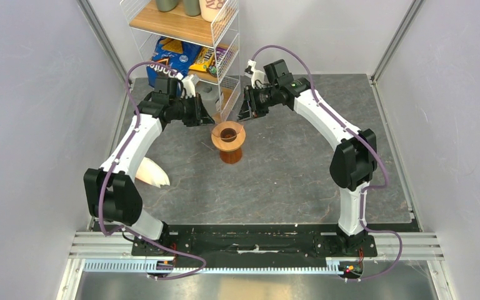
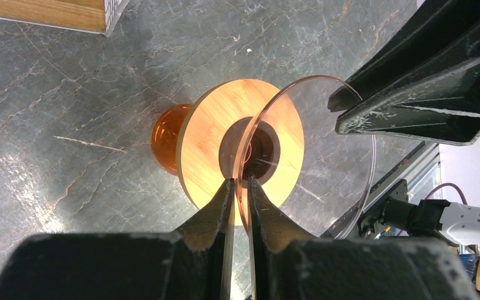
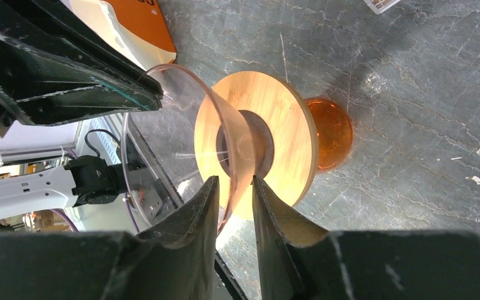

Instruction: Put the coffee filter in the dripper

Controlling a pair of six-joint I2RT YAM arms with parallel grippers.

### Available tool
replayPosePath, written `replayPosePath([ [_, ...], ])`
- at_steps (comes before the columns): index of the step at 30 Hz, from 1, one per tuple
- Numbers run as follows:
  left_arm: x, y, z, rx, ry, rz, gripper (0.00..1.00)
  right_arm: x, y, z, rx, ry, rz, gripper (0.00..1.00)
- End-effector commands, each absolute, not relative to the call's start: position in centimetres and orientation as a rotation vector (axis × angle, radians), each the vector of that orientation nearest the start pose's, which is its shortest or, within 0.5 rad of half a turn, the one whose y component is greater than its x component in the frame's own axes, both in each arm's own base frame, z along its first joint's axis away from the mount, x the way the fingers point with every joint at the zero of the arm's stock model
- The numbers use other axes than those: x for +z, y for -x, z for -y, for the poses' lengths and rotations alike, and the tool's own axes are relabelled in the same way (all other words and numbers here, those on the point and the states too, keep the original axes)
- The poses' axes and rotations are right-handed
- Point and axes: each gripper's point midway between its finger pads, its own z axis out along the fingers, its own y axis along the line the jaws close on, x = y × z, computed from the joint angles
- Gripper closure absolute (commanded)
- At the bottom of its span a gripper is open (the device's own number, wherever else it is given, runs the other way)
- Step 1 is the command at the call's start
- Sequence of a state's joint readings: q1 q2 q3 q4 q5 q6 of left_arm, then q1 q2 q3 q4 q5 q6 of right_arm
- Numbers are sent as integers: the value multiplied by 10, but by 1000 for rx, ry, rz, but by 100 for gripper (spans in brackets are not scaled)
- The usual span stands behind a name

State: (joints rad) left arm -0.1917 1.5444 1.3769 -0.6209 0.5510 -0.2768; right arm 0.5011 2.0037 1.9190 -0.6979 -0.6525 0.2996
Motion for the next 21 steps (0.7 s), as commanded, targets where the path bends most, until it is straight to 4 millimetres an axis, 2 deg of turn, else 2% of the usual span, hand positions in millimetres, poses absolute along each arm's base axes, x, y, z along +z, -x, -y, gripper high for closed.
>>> replayPosePath([
  [1, 206, -368, 173, -860, -162, -2377, 83, 215, -389, -343, 1122, 602, -2356, 69],
  [9, 206, -368, 174, -862, -178, -2375, 84, 197, -388, -336, 1075, 620, -2382, 79],
  [21, 187, -366, 173, -855, -158, -2431, 85, 183, -387, -335, 1069, 612, -2426, 81],
])
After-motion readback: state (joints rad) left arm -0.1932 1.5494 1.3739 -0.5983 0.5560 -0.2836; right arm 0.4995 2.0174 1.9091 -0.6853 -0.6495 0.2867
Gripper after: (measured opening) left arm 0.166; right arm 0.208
